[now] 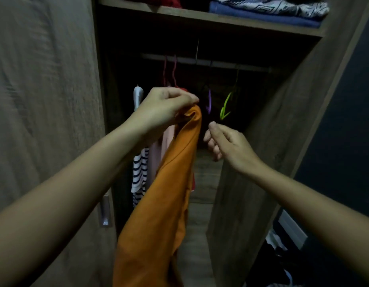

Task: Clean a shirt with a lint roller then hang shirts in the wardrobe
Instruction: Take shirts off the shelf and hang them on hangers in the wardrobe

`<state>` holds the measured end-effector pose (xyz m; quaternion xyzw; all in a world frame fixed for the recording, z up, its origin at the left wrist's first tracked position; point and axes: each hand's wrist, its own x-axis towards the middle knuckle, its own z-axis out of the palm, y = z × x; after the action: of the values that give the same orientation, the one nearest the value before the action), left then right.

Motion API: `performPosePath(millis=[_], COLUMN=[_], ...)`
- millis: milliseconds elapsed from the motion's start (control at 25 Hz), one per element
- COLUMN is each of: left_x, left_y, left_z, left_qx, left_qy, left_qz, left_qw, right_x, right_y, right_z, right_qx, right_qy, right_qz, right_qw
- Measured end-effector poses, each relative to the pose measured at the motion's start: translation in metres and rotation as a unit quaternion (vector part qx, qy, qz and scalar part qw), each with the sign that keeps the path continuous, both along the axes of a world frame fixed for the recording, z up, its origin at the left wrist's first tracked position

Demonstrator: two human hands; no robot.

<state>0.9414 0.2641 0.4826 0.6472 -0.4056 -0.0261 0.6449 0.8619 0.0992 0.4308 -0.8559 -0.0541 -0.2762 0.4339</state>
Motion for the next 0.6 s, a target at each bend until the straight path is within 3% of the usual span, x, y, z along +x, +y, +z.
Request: performPosePath(millis=[120, 240, 360, 440, 600], left_x=[-0.006, -0.014, -0.011, -0.004, 0.01], left_y=[0.016, 0.027, 0.03, 0.033, 0.035], left_z=[0.01, 0.01, 0.005, 0.0, -0.008], left_qx=[0.064, 0.124, 0.157, 0.172, 0.086], left_qy=[-0.089, -0.247, -0.317, -0.321, -0.227], left_qz=[-0.005, 0.118, 0.202, 0.217, 0.18], left_qw=[0.994, 0.954, 0.913, 0.906, 0.953], right_x=[-0.004, 0.0, 0.004, 0.005, 0.007], right_y=[0.021, 0.032, 0.038, 0.039, 0.023], right_z=[-0.006, -0.005, 0.0, 0.003, 0.0], right_qx=[0.015, 0.003, 0.01, 0.015, -0.132], right_qy=[-0.01, -0.028, 0.001, 0.033, 0.032], right_qz=[0.067, 0.038, 0.051, 0.064, -0.013], right_qw=[0.998, 0.999, 0.999, 0.997, 0.991])
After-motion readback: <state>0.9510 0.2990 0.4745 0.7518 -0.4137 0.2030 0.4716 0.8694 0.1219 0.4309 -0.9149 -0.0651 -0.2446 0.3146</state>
